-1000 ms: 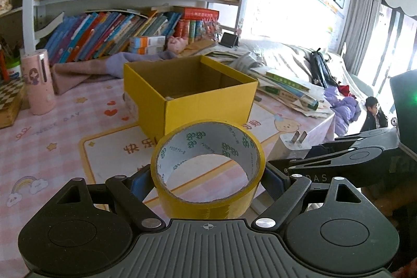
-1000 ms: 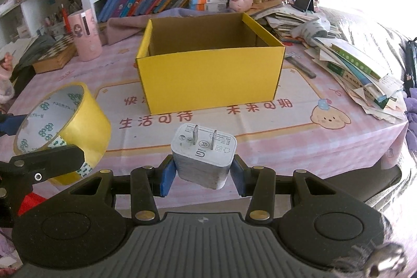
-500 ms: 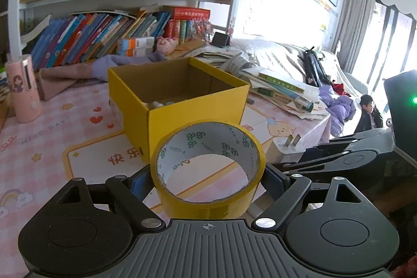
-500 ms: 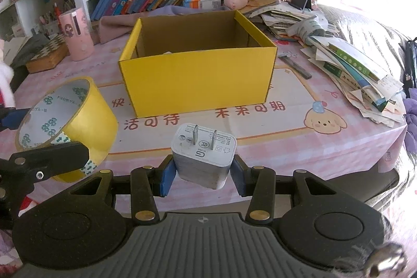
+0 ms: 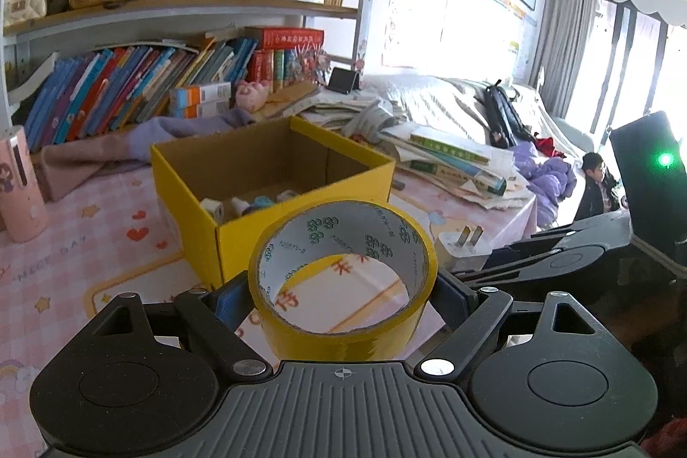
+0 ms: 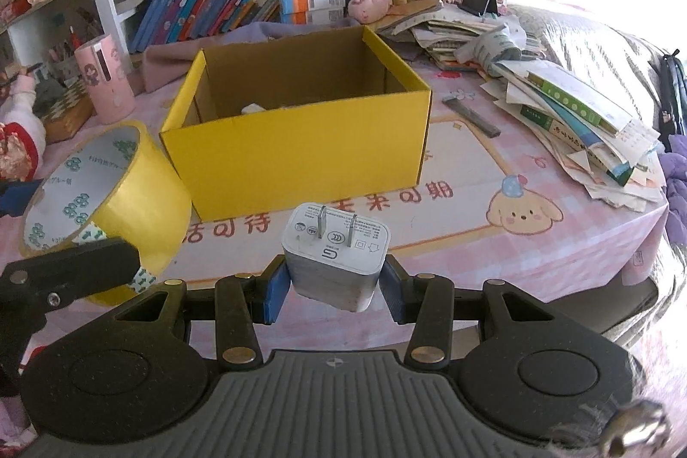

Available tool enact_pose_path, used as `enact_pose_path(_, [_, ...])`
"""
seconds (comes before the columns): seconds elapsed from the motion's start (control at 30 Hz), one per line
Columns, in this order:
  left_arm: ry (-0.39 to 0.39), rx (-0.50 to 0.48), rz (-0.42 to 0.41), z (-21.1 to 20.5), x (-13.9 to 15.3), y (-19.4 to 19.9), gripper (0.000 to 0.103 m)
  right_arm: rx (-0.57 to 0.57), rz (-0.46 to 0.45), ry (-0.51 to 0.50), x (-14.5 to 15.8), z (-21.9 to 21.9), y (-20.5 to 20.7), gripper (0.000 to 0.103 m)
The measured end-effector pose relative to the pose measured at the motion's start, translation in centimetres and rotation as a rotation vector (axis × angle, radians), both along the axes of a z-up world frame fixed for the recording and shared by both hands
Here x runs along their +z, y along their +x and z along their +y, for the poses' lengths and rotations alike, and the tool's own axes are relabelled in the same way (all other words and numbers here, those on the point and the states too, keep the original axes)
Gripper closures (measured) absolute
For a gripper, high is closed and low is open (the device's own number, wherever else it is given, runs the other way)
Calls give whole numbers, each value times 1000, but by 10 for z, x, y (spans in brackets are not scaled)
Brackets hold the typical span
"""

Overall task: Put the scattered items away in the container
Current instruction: 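Lift and carry the tape roll and plug adapter with both tools toward the yellow box, then lower both tools into the box and open them to release tape and adapter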

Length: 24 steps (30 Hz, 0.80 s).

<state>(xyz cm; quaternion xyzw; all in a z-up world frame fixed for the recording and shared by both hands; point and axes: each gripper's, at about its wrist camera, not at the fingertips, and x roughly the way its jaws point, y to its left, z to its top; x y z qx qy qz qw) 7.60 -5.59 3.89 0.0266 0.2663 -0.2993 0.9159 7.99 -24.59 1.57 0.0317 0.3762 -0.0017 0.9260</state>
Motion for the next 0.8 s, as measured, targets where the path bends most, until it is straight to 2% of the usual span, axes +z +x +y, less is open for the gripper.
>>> enact_pose_path(0.43, [-57, 53, -100, -2, 29, 47, 16, 17, -140, -33, 44, -24, 50, 60])
enact_pose_path(0.63, [-40, 100, -143, -9, 36, 80, 16, 78, -206, -40, 65, -32, 93, 60])
enact_pose_path(0.8, [-16, 166, -156, -16, 30, 111, 16, 145, -210, -68, 67, -39, 131, 60])
